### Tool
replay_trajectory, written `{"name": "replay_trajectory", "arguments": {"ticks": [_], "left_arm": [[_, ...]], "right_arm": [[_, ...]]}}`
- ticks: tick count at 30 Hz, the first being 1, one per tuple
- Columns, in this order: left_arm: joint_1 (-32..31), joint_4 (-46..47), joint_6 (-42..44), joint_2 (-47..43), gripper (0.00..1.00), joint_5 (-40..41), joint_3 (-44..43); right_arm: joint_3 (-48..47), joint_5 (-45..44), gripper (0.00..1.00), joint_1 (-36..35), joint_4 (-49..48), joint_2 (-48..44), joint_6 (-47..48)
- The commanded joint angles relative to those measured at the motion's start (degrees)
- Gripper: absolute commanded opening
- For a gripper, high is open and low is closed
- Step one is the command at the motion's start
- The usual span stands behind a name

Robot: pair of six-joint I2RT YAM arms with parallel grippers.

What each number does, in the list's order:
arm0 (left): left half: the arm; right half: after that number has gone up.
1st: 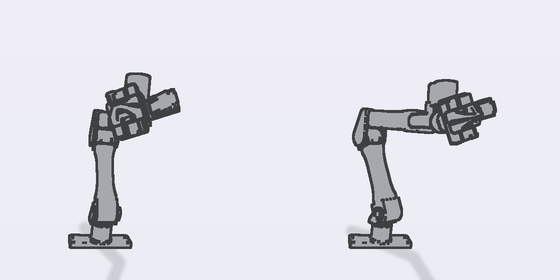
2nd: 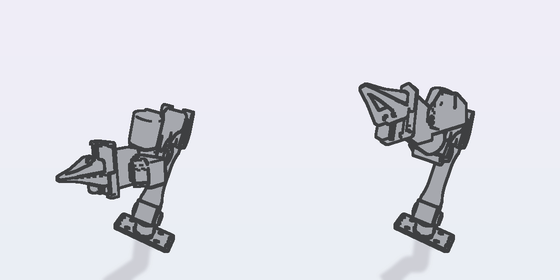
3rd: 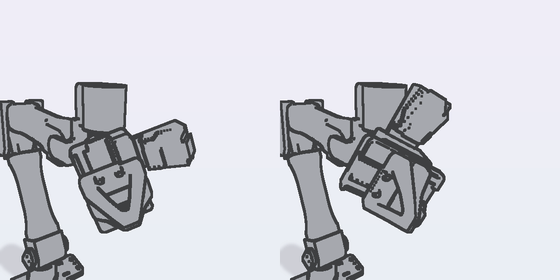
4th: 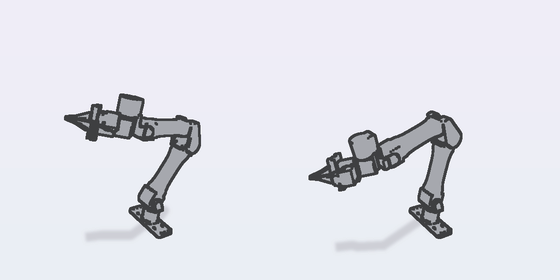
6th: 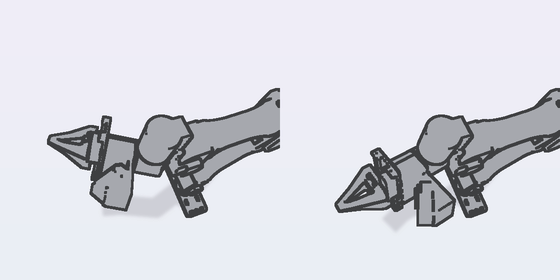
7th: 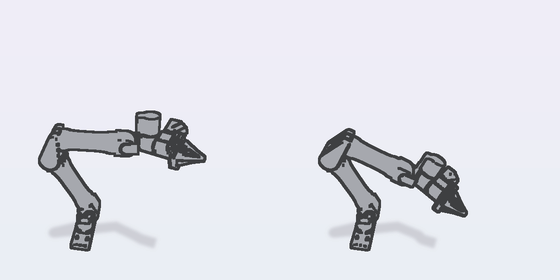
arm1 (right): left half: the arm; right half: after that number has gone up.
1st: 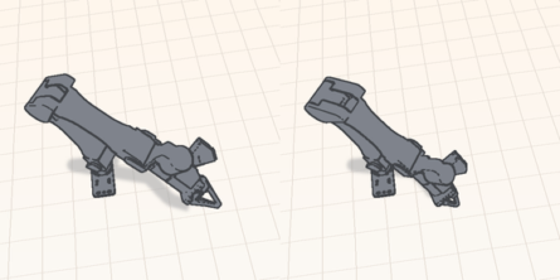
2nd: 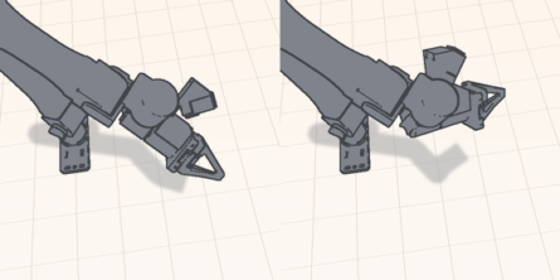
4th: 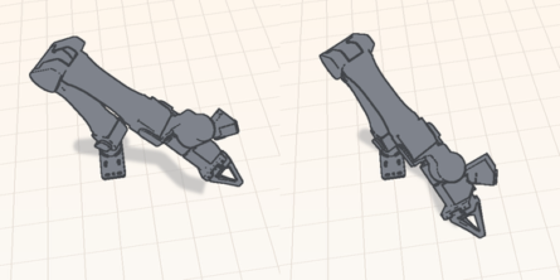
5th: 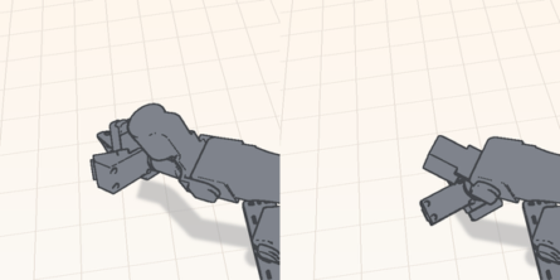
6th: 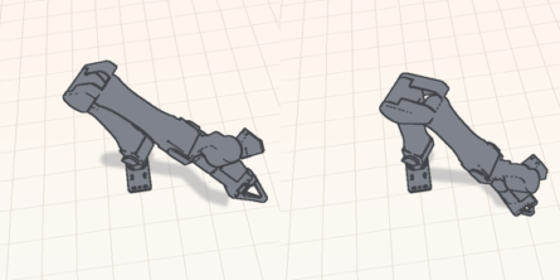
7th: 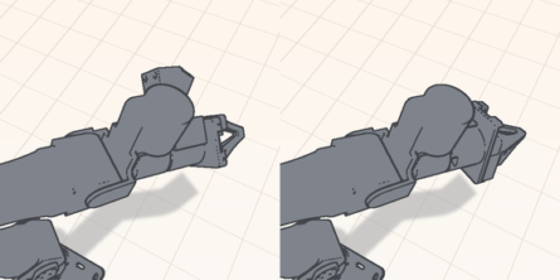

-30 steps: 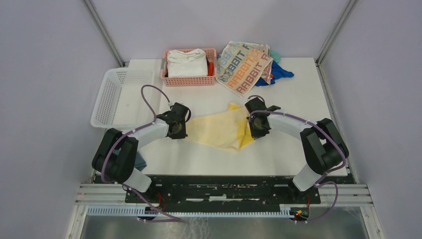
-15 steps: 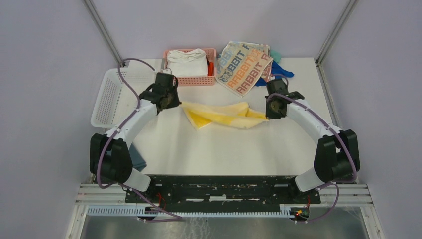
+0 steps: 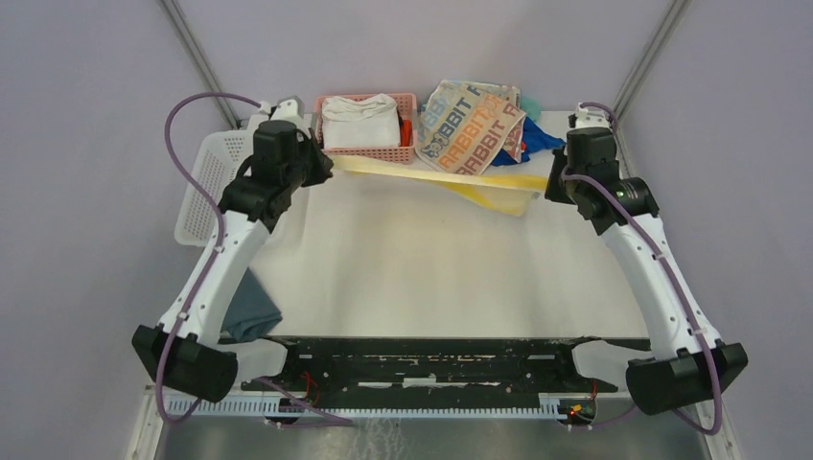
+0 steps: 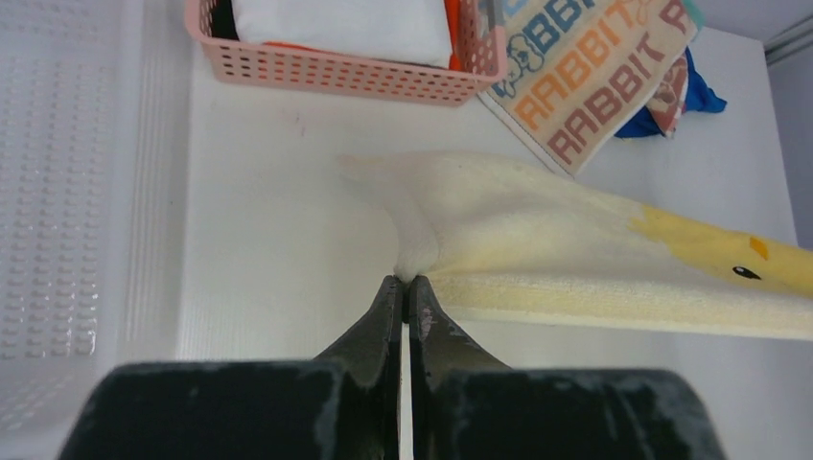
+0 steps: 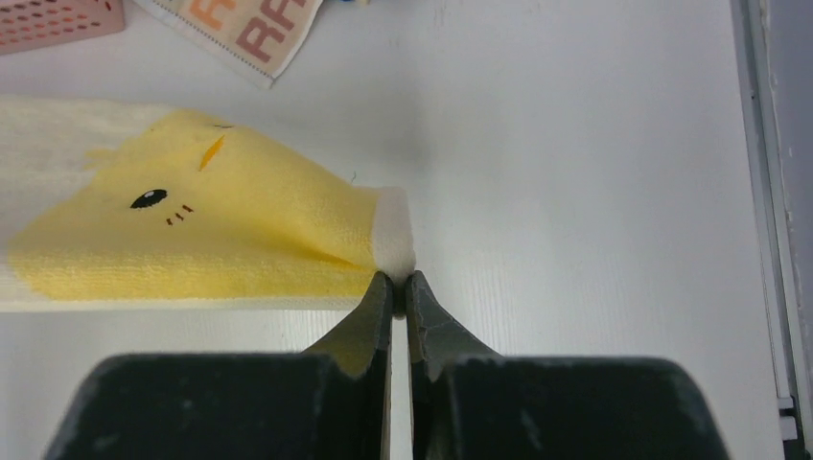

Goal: Roll the towels
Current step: Flatten out the towel at the center of the board.

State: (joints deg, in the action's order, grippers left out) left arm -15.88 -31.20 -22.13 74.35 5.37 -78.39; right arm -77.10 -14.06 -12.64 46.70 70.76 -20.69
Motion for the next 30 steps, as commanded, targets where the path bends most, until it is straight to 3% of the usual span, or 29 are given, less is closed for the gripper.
{"name": "replay_trajectory", "arguments": {"ticks": [1,7,14,23,30], "left_arm": [[0.60,-1.36,-2.67,-10.51,0.03,-3.37,7.77],[0.59,-9.24,-7.40,-21.82,0.03,-5.82,14.11],[0.57,-11.08,-9.20,-23.24,0.03,-5.66,17.20],[0.74,6.31,-7.84,-7.71,0.03,-2.49,22.05],[1.30,14.23,-6.81,11.56,0.03,-1.54,13.91]], "right_arm": [[0.63,2.40,0.00,0.52,8.32,-5.85,2.40],[0.61,8.39,0.00,0.49,17.57,-11.26,2.60],[0.90,7.30,0.00,0.51,20.74,-9.43,2.13],[2.53,2.94,0.00,0.58,5.04,8.23,-1.31],[-2.95,-0.14,0.00,1.78,-3.92,23.66,-2.05]]}}
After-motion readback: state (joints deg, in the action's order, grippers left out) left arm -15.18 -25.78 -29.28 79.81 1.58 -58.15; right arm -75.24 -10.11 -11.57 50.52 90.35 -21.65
